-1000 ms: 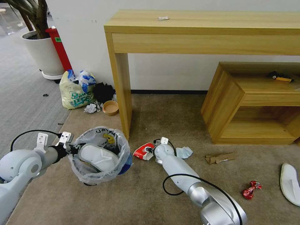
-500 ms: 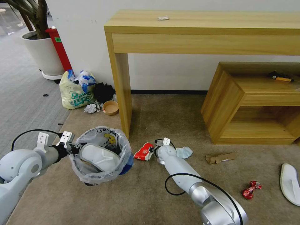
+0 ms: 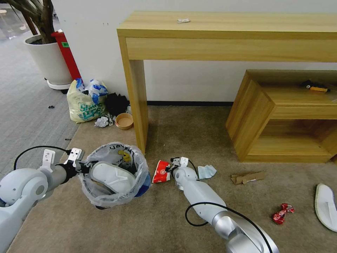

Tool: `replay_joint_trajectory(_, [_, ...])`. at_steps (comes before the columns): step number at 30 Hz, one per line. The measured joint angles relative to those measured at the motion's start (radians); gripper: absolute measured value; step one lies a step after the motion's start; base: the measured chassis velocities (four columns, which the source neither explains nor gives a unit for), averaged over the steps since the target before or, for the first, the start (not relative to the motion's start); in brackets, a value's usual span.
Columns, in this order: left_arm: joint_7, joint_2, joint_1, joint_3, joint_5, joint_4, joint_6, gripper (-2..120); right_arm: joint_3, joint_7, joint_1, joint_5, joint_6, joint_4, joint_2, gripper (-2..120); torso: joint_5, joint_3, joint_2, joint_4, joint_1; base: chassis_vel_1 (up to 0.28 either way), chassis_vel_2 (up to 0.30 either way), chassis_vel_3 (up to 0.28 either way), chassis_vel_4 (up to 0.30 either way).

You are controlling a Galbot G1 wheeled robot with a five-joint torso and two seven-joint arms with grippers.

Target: Pick up the trash bin and place the garbage on the floor into it.

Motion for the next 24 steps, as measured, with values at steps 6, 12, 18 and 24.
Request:
replay_joint_trajectory(6, [0.000,-0.010,0.000,0.005,0.007,-0.007,0.000,0,-0.003,-0.044,-0.047,-0.058,0.033,0.135,-0.076,2,0.0000,0.000,0.000,-0.0005,0.000,0.000,0.000,0.000,0.000])
replay_joint_trajectory(12, [-0.001,-0.012,0.005,0.010,0.011,-0.017,0.000,0,-0.004,-0.069,-0.112,-0.059,0.034,0.369,-0.197,2,0.0002,0.000,0.000,-0.0005,0.000,0.000,0.000,0.000,0.000])
replay_joint_trajectory(18, [-0.002,-0.014,0.001,0.037,0.019,-0.028,0.000,0,0.035,-0.102,-0.208,-0.051,0.027,0.674,-0.314,2,0.0002,0.000,0.000,-0.0003,0.000,0.000,0.000,0.000,0.000])
replay_joint_trajectory(24, [0.010,-0.005,-0.008,0.084,0.035,-0.041,0.000,0,0.083,-0.186,-0.274,-0.010,0.039,0.954,-0.496,2,0.0002,0.000,0.000,-0.0005,0.000,0.000,0.000,0.000,0.000])
